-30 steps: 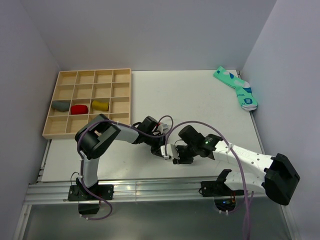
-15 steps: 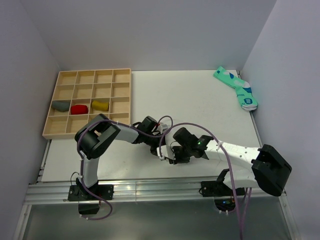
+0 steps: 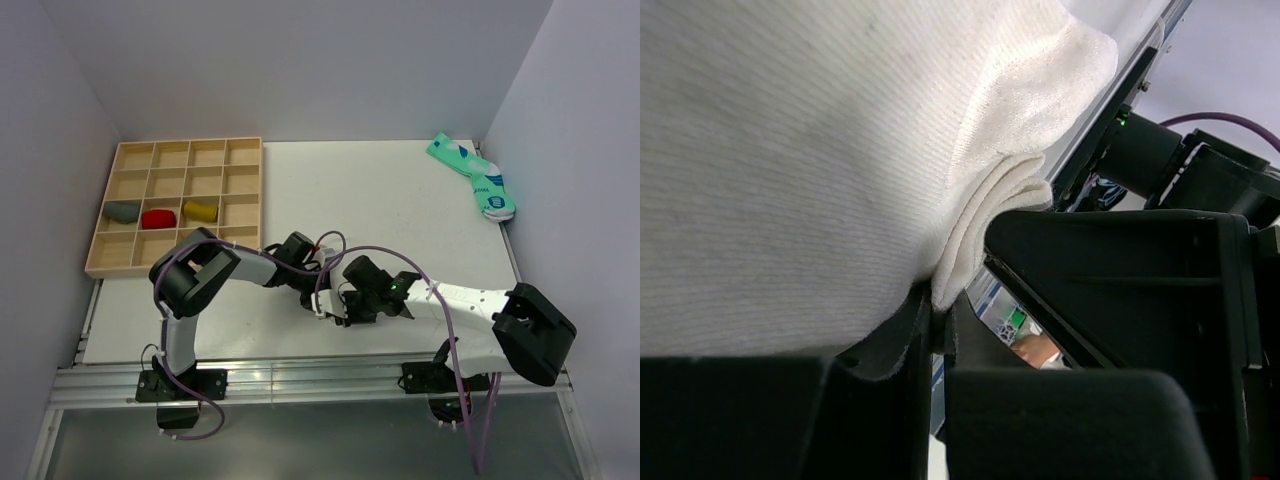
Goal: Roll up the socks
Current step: Roll the sock at the center of the board.
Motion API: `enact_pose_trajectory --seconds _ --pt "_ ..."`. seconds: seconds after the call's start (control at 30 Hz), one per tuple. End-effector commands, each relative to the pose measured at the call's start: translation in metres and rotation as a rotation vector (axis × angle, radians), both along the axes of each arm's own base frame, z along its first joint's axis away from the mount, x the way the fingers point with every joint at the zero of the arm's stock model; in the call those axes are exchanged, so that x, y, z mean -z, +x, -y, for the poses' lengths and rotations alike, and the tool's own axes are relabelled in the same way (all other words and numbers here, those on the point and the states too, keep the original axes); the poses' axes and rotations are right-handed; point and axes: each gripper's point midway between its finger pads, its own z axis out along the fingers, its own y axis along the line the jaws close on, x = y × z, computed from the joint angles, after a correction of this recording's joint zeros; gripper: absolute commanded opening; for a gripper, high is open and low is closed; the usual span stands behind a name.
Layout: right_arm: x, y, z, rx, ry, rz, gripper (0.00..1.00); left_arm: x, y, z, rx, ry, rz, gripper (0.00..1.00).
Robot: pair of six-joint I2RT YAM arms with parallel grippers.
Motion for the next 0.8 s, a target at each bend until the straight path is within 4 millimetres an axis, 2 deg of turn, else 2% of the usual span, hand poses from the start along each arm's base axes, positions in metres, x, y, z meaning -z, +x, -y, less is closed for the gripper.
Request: enact_pose_trajectory --seconds 0.0,0.33,0.43,0.57,0.73,0.77 --pt "0.010 0.000 0.005 0.016 -0.028 0.001 0.33 0.004 0.007 -0.006 -0.015 0.032 0.045 0.10" --pt "0.019 -0.005 0.015 0.050 -0.052 -0.012 0.34 -0.012 0.031 -0.009 -0.136 0.006 0.103 0.25" --pt "0.022 -0.009 0.018 0.061 -0.054 -0.023 0.38 -0.014 0.036 -0.010 -0.173 0.000 0.108 0.27" --pt "0.024 -0.009 0.019 0.077 -0.053 -0.029 0.38 -0.014 0.040 -0.010 -0.194 -0.004 0.117 0.27" --pt "0.021 -0.010 0.018 0.099 -0.046 -0.042 0.29 -0.017 0.046 -0.014 -0.248 0.005 0.160 0.27" --pt "0.020 -0.010 0.018 0.102 -0.046 -0.051 0.28 -0.023 0.052 -0.015 -0.277 0.005 0.199 0.27"
